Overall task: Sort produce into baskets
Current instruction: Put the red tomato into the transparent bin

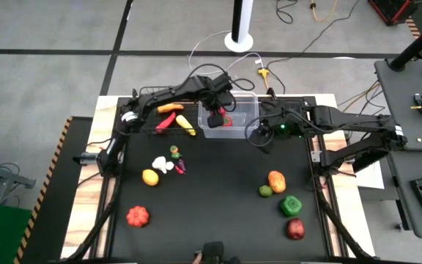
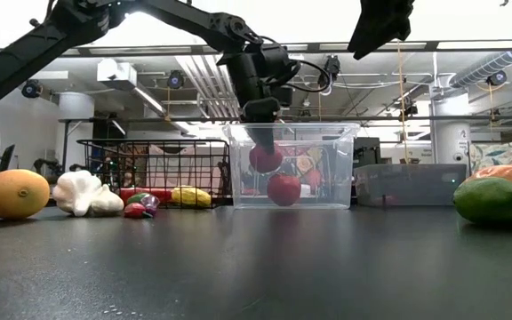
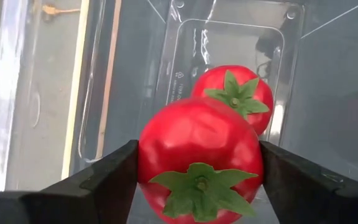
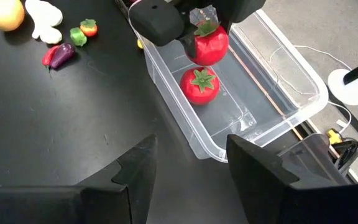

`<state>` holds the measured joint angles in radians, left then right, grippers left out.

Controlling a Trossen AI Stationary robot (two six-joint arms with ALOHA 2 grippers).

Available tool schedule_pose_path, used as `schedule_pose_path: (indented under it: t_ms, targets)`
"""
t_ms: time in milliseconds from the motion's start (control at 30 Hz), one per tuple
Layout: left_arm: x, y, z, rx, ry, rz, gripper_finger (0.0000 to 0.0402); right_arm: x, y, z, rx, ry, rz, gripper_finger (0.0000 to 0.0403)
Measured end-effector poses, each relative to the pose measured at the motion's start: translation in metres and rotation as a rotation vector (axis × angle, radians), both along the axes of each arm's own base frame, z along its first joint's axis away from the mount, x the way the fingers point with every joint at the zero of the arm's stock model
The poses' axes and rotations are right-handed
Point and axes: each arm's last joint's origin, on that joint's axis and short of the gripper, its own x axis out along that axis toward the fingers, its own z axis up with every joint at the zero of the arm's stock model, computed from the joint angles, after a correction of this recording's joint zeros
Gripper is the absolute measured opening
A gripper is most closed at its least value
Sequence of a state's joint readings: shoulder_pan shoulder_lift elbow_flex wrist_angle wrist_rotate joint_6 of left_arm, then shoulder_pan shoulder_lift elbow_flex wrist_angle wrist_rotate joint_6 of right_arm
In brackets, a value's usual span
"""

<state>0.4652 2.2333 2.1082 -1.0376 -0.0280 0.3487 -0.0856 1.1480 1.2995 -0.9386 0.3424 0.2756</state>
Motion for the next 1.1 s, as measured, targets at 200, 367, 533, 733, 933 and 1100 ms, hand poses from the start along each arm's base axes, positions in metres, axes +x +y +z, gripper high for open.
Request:
schedule_pose_path:
  t_ms: [200, 367, 533, 733, 933, 1100]
  targets:
    - [-0.0003, -0.0001, -0.0025, -0.004, 0.007, 0.002, 0.0300, 0.0000, 0.0000, 0.0000, -0.002, 0.001, 0.003, 0.0185]
    - [-0.0002, -0.0001, -0.0028, -0.004, 0.007, 0.001, 0.0311, 0.0000, 0.0000, 0.0000, -0.003, 0.002, 0.004, 0.0185]
    - [-0.0002, -0.0001, -0.0028, -0.007, 0.005, 0.010, 0.0313, 0.0001, 0.0000, 0.0000, -0.003, 0.001, 0.004, 0.0185]
    - [-0.0002, -0.0001, -0.0028, -0.010, 0.003, 0.016, 0.0313, 0.0001, 0.0000, 0.0000, -0.002, 0.001, 0.003, 0.0185]
    - [-0.0003, -0.0004, -0.0029, -0.011, 0.005, 0.016, 0.0313, 0.0001, 0.0000, 0.0000, -0.002, 0.001, 0.003, 0.0185]
    - [-0.0002, -0.0003, -0.0028, -0.013, 0.003, 0.021, 0.0314, 0.0001, 0.0000, 0.0001, -0.003, 0.001, 0.003, 0.0185]
